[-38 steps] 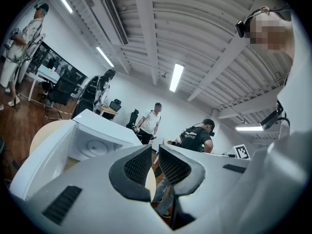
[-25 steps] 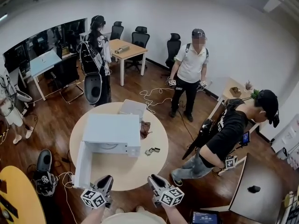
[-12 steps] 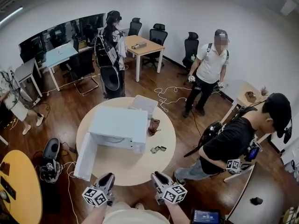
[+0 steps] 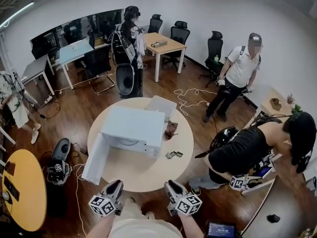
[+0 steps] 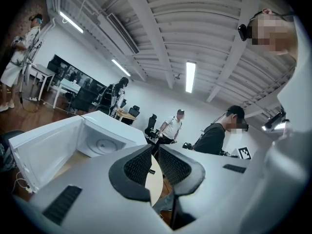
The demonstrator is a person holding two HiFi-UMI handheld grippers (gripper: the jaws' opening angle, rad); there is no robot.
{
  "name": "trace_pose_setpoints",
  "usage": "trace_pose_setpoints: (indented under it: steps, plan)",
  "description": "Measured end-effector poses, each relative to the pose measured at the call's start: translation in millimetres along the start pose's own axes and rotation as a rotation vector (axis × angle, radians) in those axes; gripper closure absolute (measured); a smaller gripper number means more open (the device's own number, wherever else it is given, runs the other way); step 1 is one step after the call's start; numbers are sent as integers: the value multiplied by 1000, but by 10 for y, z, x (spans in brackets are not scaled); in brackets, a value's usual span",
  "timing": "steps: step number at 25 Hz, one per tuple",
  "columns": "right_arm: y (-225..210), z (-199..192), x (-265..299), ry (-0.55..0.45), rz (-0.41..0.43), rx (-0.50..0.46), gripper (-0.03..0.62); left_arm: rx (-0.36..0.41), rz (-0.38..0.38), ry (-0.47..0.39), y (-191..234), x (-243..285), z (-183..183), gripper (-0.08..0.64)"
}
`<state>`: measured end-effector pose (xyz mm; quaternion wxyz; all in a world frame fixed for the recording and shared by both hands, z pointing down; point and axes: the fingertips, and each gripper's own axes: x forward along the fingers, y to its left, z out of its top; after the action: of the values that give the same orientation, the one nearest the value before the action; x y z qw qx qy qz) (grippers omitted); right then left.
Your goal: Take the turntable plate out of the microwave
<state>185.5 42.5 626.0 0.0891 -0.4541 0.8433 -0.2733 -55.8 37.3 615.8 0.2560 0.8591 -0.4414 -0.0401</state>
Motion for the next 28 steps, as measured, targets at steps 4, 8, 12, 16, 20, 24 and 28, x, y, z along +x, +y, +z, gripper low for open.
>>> trace_pose_setpoints:
  steps: [4, 8, 12, 16, 20, 24, 28]
  plan:
    - [-56, 15, 1, 5, -12, 7, 492, 2, -2, -1, 39, 85, 27, 531]
    - [-160, 13, 18, 19, -30, 20, 492, -11, -3, 7, 21, 202, 76, 531]
    - [-169, 17, 197, 25, -37, 15, 492, -11, -18, 17, 147, 275, 104, 531]
    - [-96, 111, 407, 13, -20, 2, 492, 16, -26, 14, 240, 324, 226, 531]
    - [4, 116, 579, 21, 11, -18, 492, 23, -18, -10, 300, 336, 358, 531]
    - [74, 94, 592, 23, 23, -8, 492, 19, -5, -10, 310, 276, 357, 531]
    - [89, 56, 520, 20, 19, 7, 492, -4, 16, -6, 323, 179, 317, 531]
